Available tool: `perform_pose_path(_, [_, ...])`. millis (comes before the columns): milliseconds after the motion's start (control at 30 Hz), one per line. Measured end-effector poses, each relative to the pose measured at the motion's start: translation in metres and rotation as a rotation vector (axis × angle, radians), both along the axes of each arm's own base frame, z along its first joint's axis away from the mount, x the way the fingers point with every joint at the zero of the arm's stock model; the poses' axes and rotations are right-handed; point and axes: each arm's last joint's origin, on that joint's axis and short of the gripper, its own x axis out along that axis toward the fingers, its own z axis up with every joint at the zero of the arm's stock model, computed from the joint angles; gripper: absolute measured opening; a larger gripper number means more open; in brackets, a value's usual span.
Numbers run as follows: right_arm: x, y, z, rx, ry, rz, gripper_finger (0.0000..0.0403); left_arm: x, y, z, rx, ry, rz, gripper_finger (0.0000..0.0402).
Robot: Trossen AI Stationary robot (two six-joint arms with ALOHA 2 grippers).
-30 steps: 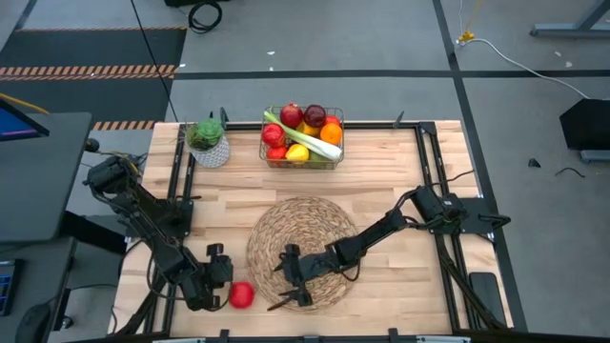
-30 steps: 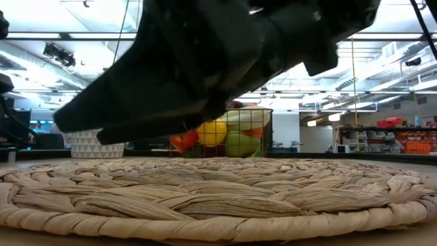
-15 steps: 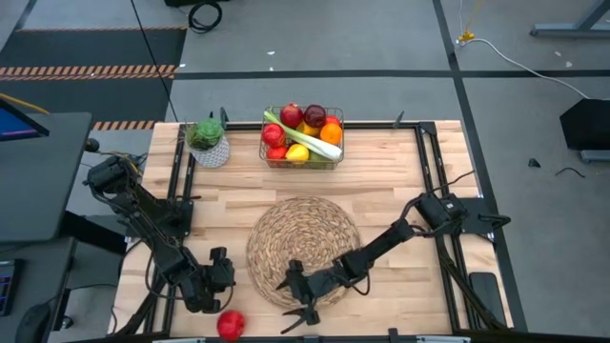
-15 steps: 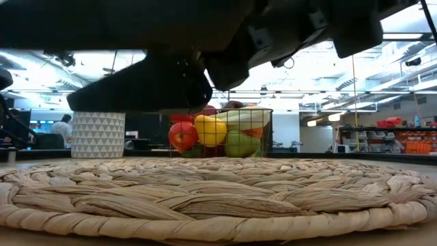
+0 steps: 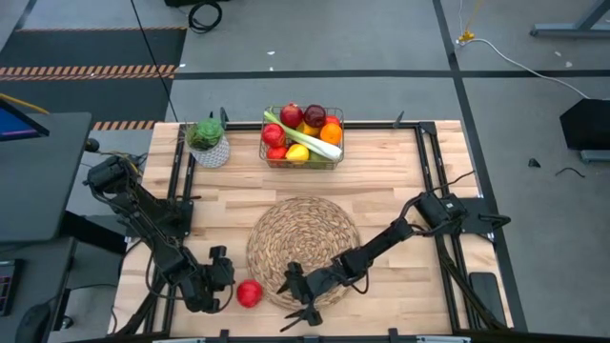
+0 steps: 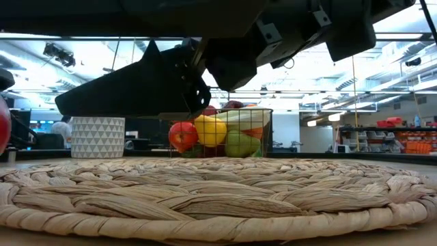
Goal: Build produce basket
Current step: Put the apple into the wire basket
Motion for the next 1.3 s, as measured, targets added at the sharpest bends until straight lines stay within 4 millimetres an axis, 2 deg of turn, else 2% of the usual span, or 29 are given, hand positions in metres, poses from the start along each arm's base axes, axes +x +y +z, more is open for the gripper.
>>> perform_pose_path(300, [0.001, 0.001, 0.002, -0.002, -0.03, -0.024, 0.0348, 0.0, 0.0, 0.0, -0.014, 0.002, 0.021, 0.0009])
perform_pose_path(533, [0.005, 0.002, 0.015, 0.021, -0.168, 0.008, 0.0347, 0.001, 0.0, 0.0, -0.016, -0.002, 0.018, 0.0009])
perform_pose_path(867, [-0.003, 0.031, 0.029, -0.235, -0.361, 0.127, 0.0347, 0.001, 0.0, 0.0, -0.016, -0.002, 0.018, 0.0009])
perform_pose_path(1000, [-0.003, 0.035, 0.033, -0.243, -0.378, 0.13, 0.0347, 0.001, 0.0, 0.0, -0.016, -0.002, 0.018, 0.0009])
perform_pose_path(1167, [0.006, 0.023, 0.023, -0.203, -0.329, 0.074, 0.0347, 0.001, 0.0, 0.0, -0.022, -0.002, 0.025, 0.0009])
perform_pose_path(1300, [0.022, 0.025, -0.007, -0.175, -0.308, 0.083, 0.0347, 0.001, 0.0, 0.0, -0.028, -0.002, 0.031, 0.0009])
